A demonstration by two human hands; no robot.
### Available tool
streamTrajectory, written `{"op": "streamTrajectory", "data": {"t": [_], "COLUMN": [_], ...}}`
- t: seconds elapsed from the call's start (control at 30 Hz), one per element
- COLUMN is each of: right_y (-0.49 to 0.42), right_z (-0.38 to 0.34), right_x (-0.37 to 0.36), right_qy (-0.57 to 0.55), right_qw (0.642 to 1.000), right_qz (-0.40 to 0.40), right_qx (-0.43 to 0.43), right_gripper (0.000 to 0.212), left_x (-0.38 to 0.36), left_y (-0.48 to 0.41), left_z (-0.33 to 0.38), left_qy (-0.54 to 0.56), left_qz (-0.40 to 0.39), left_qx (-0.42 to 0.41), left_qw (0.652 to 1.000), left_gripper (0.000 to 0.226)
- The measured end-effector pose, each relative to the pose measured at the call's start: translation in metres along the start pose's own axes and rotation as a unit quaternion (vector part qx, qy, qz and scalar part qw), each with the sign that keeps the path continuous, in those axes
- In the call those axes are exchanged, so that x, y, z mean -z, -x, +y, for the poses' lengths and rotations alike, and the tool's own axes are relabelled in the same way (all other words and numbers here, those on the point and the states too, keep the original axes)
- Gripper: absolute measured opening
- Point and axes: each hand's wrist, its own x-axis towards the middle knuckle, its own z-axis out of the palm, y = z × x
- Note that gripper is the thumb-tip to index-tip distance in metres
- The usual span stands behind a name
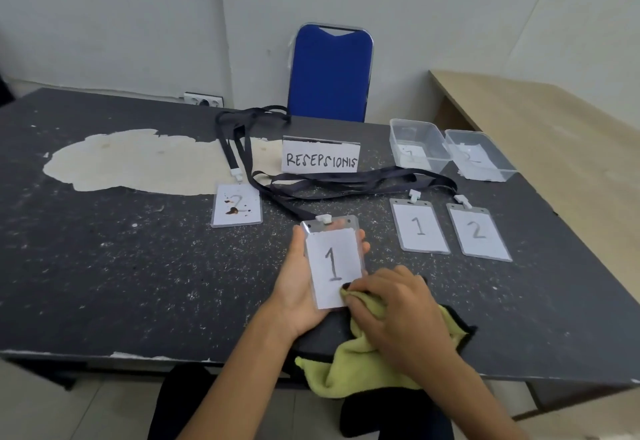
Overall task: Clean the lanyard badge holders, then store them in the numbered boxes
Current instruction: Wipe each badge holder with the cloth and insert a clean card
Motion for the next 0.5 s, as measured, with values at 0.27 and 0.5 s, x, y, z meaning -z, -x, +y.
{"op": "streamTrajectory", "data": {"t": [0.27, 0.5], "right_y": [-0.005, -0.003], "right_z": [0.040, 0.063], "right_x": [0.030, 0.048], "right_qy": [0.091, 0.107], "right_qw": [0.995, 0.972], "right_qz": [-0.034, 0.036], "right_qx": [-0.031, -0.206], "right_gripper": [0.008, 0.015], "left_x": [-0.001, -0.006], "left_y": [0.001, -0.001], "left_z": [0.000, 0.001], "left_qy": [-0.013, -0.059], "left_qz": [0.020, 0.047], "left_qx": [-0.016, -0.017], "left_qw": [1.000, 0.997], "left_gripper": [0.086, 0.083]}}
